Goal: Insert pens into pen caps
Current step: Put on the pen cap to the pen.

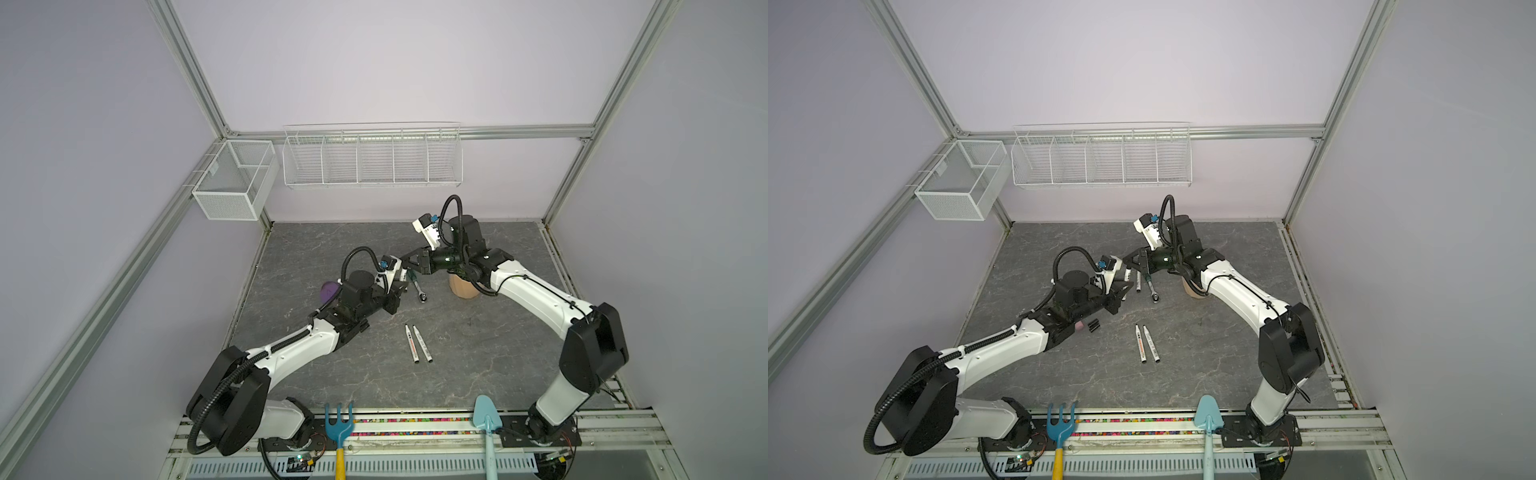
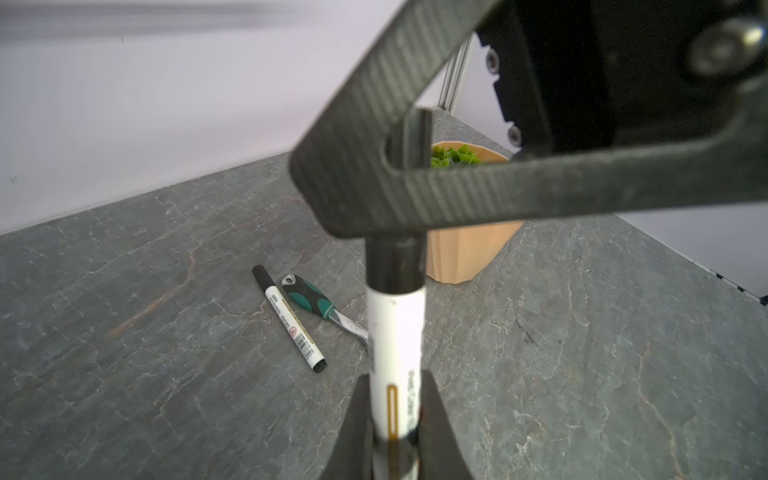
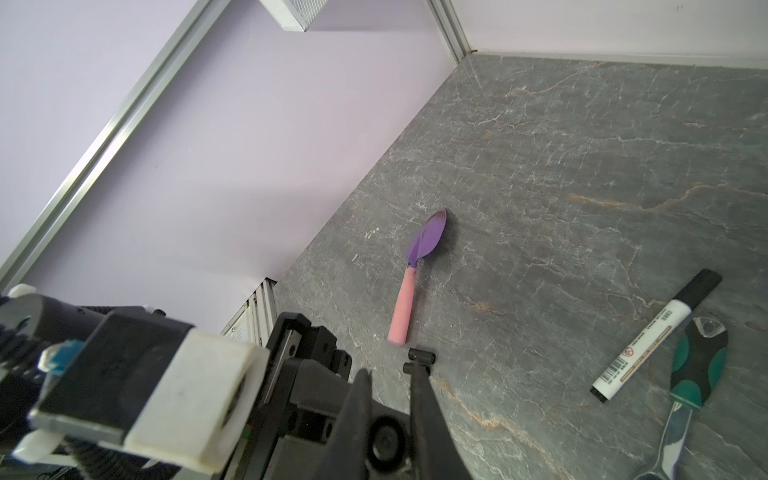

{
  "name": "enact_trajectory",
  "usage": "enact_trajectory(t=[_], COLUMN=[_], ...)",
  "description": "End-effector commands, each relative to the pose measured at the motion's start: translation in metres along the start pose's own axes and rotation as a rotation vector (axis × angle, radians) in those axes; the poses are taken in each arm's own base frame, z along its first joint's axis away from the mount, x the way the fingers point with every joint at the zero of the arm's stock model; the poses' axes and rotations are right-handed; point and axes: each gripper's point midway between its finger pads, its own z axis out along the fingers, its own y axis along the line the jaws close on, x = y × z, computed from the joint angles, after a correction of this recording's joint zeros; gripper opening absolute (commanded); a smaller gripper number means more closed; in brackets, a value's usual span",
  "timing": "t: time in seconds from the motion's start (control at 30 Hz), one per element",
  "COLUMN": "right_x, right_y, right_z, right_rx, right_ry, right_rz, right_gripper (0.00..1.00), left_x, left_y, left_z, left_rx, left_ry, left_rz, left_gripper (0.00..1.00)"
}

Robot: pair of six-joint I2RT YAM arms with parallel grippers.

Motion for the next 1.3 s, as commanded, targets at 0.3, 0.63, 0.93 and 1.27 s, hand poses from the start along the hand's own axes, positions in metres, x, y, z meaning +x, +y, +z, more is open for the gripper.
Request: enact_trajectory(t=[0.3,0.63,0.93,1.27], right_x=[0.175,0.205,0.218,0.165], right_y=[-0.002,-0.006,-0.005,-0.016], right_z=[0.022,0.023,0.017,0.011], right_rx=[-0.032,0.012,0.019,0.01], right_ry=[0.537,0.634,0.683,0.497], right_rz=[0.402,0.38,0.37,0.379], right_gripper=[0.07,0.07,0.07,0.07], left_x=[-0.287,-0.291,-0.314,-0.26], left_y=[0.018,0.029,0.06,0.048], left_z=[-0.128,-0.122,-0.13,-0.1], left_rx=[-0.041,-0.08,-0.103,0.07], left_ry=[-0.965,-0.969,-1.042,-0.835], left_rz=[0.063,0.08,0.041,-0.077], left_gripper=[0.0,0.0,0.0,0.0])
